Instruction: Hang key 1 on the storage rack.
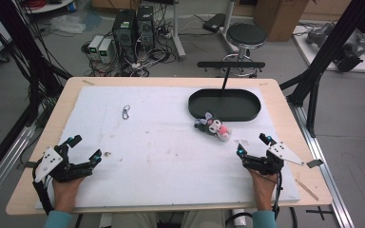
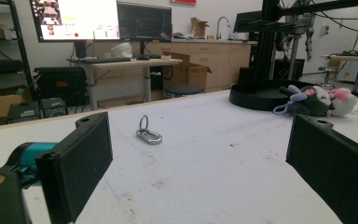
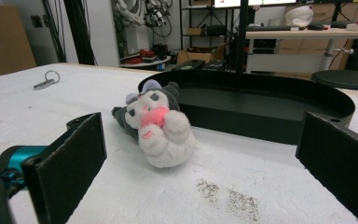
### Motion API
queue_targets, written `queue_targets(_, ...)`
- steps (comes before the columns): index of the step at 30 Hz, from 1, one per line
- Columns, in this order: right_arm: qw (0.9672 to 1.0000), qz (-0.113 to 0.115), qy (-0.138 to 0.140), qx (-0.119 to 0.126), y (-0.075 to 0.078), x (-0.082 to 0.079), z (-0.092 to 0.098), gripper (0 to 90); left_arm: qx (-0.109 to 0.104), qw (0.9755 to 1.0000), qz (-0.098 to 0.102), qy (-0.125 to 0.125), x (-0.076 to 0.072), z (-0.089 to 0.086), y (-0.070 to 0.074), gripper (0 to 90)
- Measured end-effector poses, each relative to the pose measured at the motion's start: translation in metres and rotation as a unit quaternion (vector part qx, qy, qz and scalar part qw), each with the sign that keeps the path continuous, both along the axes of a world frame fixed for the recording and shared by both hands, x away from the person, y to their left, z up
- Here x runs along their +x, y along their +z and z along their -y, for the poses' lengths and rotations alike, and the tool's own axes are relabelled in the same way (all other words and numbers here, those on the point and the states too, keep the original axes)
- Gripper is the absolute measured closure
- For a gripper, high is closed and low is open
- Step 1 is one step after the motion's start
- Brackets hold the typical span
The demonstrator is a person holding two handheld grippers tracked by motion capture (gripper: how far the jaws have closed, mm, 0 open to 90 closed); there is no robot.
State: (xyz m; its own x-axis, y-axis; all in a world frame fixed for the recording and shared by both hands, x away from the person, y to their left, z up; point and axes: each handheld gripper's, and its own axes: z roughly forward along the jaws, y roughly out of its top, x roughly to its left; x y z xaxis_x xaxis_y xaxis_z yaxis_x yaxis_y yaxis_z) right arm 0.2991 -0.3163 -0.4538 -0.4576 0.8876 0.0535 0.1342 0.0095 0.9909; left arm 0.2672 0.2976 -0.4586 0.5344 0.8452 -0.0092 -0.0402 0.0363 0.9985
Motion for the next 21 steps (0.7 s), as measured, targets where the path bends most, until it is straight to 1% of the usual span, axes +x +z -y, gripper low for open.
queue_targets(3,1.0000,-0.003,-0.001,0.002,0.0000,-0.0002,-0.0001,0.8,0.001,1.0000,0.001,0.000,0.0000,0.0000,0.0000,7.2)
queue_targets(11,1.0000,0.002,0.003,-0.008,0.0001,-0.0002,-0.0012,0.8,-0.001,1.0000,-0.001,0.002,0.0001,-0.0001,0.0001,7.2)
queue_targets(13,1.0000,-0.001,0.001,-0.004,0.0001,-0.0005,-0.0013,0.8,0.002,1.0000,0.002,0.001,-0.0004,-0.0001,0.0000,7.2)
queue_targets(14,1.0000,0.002,0.002,-0.005,0.0001,0.0000,-0.0005,0.8,0.002,1.0000,0.002,0.001,-0.0004,-0.0001,0.0000,7.2)
queue_targets(21,1.0000,0.001,0.004,-0.005,0.0004,0.0000,-0.0005,0.8,-0.001,1.0000,0.001,0.002,-0.0001,-0.0001,0.0000,7.1)
